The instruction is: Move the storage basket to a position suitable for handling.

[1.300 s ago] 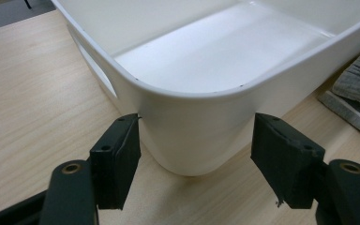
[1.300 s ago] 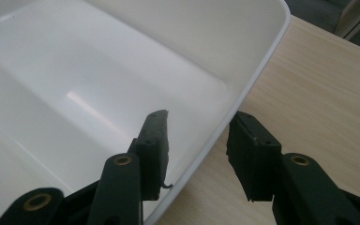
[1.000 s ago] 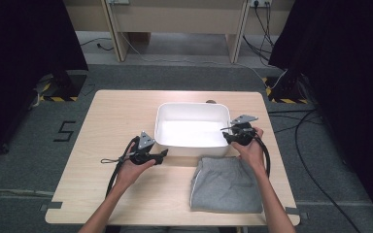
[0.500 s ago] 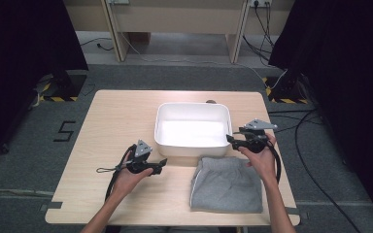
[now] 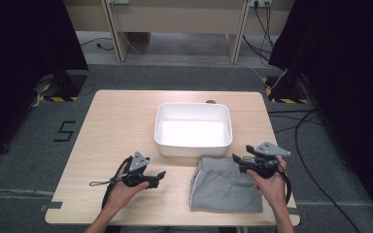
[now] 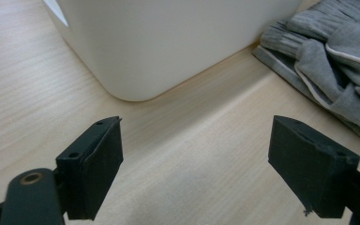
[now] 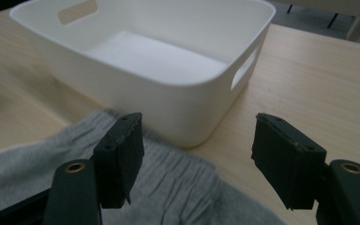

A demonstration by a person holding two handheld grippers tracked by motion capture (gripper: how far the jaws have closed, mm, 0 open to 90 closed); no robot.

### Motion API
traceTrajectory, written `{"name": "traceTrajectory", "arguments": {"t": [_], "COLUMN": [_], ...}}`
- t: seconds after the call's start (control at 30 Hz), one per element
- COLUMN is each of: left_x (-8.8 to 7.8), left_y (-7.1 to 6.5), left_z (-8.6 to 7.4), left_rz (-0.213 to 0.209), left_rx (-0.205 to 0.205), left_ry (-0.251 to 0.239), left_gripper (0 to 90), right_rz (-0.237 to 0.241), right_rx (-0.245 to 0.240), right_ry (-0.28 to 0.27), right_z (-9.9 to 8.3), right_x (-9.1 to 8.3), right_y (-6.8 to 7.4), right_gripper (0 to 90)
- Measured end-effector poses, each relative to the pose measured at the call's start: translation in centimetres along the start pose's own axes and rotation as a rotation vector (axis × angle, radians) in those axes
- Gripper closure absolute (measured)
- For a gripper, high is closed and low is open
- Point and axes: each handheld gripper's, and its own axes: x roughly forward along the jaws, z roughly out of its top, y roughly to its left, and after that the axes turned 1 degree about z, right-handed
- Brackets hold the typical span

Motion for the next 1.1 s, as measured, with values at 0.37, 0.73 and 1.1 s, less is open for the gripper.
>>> {"name": "traceTrajectory", "arguments": {"t": [0.37, 0.73, 1.1], "left_x": [-0.7, -1.2, -0.8], "left_y": [-0.4, 0.6, -0.7], "left_z": [-1.5, -2.3, -2.2], "left_rz": [-0.024, -0.01, -0.04], "left_rx": [-0.001, -0.039, -0.015], "left_ry": [0.003, 0.004, 0.019], "left_gripper": [17.5, 17.4, 17.3], "right_rz": [-0.017, -0.016, -0.055], "right_rx": [0.021, -0.049, -0.088], "right_ry": [0.041, 0.139, 0.191], "right_z": [-4.6, -5.8, -6.4], "right_x": [-0.7, 1.3, 2.7], "right_y": [1.0, 2.6, 4.4], "right_gripper": [34.8, 33.9, 28.8]}}
